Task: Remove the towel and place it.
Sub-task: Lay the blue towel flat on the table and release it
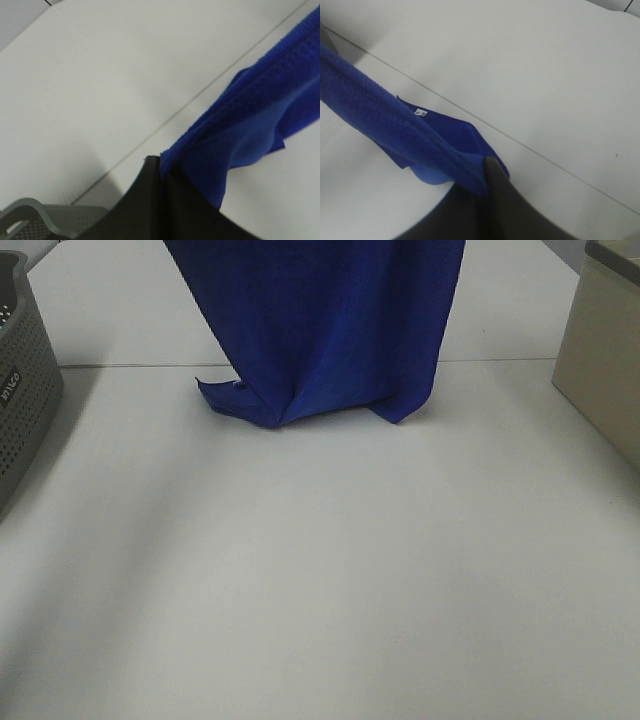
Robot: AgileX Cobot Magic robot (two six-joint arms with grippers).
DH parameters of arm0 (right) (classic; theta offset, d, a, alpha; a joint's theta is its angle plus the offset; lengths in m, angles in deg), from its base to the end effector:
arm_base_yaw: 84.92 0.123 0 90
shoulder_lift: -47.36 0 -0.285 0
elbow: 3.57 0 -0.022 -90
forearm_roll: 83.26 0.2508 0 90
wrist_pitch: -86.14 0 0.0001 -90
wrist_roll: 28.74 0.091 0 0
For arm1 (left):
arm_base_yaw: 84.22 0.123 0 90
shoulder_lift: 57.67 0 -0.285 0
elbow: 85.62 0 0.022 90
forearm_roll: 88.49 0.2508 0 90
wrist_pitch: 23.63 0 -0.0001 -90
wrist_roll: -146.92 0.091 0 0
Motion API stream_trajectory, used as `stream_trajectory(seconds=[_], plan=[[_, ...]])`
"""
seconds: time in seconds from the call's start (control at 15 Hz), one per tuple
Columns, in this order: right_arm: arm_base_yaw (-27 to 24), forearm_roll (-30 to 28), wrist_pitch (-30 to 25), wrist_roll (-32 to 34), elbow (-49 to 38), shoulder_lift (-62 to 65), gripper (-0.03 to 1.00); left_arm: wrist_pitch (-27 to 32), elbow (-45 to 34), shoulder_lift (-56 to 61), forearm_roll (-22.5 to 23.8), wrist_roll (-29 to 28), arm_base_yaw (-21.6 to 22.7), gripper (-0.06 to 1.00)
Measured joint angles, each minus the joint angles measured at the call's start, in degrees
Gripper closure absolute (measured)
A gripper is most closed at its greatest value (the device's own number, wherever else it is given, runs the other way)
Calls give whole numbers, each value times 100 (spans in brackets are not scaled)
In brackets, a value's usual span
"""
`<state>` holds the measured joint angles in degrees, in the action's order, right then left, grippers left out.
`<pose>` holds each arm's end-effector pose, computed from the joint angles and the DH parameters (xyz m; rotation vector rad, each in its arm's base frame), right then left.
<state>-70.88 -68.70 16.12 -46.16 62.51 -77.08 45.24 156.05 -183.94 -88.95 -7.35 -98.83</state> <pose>0.4148 0.1259 0.4541 -0.6334 2.1307 0.2819 0.4369 -0.1146 0.4176 0.8041 2.1880 0.0870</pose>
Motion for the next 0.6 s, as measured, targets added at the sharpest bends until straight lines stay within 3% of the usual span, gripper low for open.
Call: stream_trajectory(seconds=[0.07,0.27,0.6], plan=[[0,172,-6,0,-493,269,95,-6,-1049,527,-120,-6,0,94],[11,516,-17,-6,-1891,1043,95,-46,-2716,1765,-292,229,-23,94],[40,1197,0,11,-3885,2349,95,-120,-4211,3409,-510,447,-46,94]])
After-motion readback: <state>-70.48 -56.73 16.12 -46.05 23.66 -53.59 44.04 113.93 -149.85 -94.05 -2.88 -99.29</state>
